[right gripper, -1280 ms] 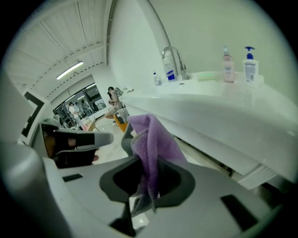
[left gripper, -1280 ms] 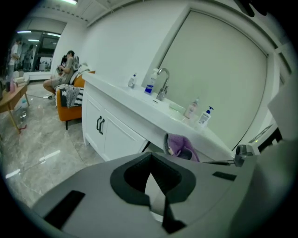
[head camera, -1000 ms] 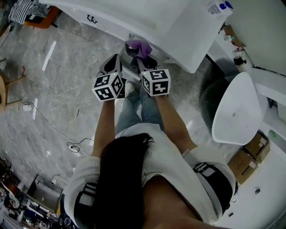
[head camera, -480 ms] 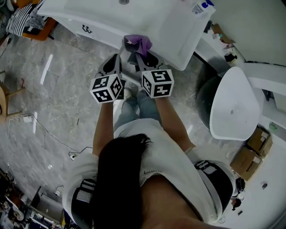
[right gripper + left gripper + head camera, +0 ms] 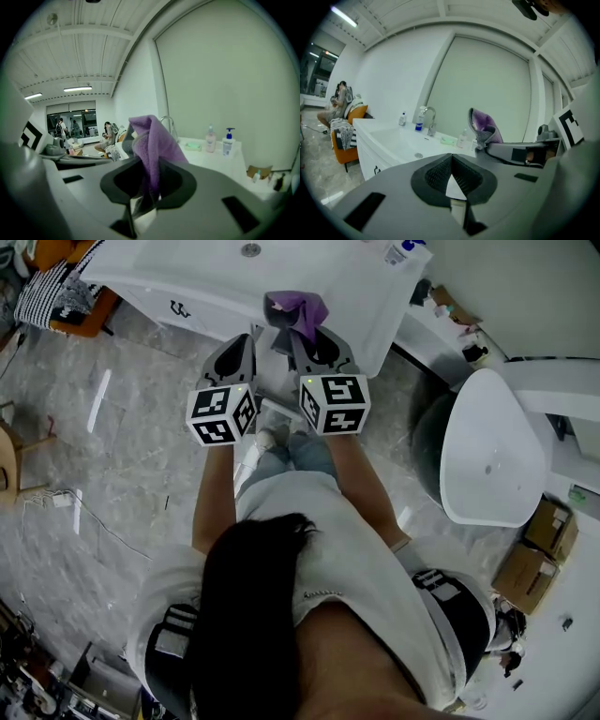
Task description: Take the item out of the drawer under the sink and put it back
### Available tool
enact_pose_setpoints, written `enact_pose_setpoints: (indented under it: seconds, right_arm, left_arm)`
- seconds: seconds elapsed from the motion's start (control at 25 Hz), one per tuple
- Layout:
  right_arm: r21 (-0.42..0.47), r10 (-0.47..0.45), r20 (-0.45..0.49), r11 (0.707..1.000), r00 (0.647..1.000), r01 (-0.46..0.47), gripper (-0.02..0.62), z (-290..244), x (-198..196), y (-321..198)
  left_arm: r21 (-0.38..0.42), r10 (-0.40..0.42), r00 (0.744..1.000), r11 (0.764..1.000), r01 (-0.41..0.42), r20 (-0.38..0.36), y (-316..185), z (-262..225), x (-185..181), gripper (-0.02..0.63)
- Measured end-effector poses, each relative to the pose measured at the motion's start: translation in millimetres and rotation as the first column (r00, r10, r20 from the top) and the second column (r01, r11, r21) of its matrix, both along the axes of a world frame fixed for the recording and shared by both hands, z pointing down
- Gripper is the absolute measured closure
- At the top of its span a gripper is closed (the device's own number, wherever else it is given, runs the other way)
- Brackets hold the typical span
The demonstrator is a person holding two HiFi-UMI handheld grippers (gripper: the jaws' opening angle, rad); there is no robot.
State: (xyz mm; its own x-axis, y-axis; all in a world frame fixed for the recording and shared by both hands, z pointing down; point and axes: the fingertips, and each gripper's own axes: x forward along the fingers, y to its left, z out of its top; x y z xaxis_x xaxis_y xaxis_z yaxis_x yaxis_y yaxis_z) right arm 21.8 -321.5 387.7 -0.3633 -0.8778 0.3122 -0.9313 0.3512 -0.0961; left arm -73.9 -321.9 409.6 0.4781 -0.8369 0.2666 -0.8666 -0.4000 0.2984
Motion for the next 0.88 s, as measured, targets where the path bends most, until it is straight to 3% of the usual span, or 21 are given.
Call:
enact_pose_setpoints:
  seconds: [0.4,0.88]
  right_arm:
    - [0.128,-0.001,-0.021,0.992,1.000,0.004,0.512,-40,-3,9]
    - [0.150,-0.006,-0.059,0.989,0.998,0.015,0.511,-44,-3,13]
  left_arm:
    - [0.107,-0.032,0.999,0.994,0.031,0.007,4,-48,6,0.603]
    - [0.184,-0.056,0.998,0.982,0.050,0.028,13,-67,8,0.603]
